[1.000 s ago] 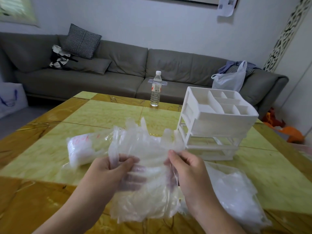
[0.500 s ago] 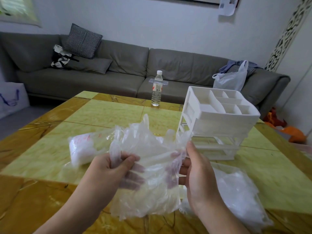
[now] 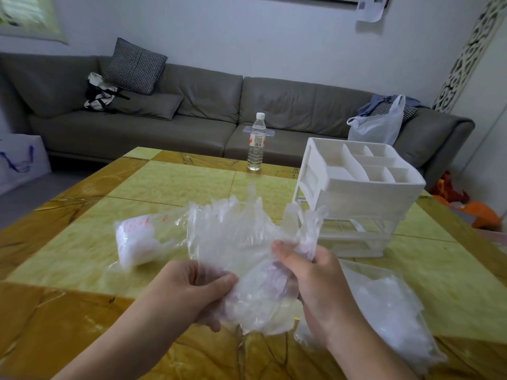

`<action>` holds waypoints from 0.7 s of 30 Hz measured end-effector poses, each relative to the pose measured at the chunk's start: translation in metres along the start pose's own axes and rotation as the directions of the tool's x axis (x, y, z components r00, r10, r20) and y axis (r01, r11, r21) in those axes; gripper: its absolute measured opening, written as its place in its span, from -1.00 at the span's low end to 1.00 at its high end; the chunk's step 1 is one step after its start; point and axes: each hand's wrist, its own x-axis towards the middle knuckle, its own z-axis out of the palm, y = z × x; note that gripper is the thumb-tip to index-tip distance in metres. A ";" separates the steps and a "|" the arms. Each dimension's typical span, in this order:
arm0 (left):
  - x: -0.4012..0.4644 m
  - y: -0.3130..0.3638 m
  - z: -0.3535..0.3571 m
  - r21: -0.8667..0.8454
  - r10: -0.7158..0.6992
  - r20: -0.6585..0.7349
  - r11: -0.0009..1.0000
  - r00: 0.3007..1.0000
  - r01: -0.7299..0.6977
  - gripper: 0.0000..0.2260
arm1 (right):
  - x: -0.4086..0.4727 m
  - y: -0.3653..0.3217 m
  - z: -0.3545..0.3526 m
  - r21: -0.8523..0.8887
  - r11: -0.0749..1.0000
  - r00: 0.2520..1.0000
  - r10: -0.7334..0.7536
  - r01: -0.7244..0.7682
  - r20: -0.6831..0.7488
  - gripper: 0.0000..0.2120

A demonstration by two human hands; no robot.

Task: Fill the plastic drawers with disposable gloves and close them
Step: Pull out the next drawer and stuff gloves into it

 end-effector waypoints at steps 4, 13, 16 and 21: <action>0.002 0.001 -0.004 -0.023 0.033 0.016 0.999 0.999 -0.032 -0.89 | 0.006 -0.002 -0.005 0.023 0.999 0.994 -0.021 0.023 -0.107 -0.86; 0.002 0.004 -0.013 -0.019 -0.032 0.133 0.999 0.991 0.035 -0.82 | 0.009 -0.003 -0.009 0.051 0.999 0.997 -0.014 0.017 -0.074 -0.84; 0.002 0.005 -0.016 -0.028 -0.038 0.122 0.999 0.992 0.042 -0.80 | 0.009 -0.004 -0.010 0.077 0.996 0.995 -0.043 0.050 -0.090 -0.96; 0.006 0.007 -0.014 -0.188 -0.063 -0.035 0.981 0.997 0.056 -0.68 | 0.009 -0.004 -0.010 0.054 0.994 0.992 -0.090 0.095 -0.090 -0.91</action>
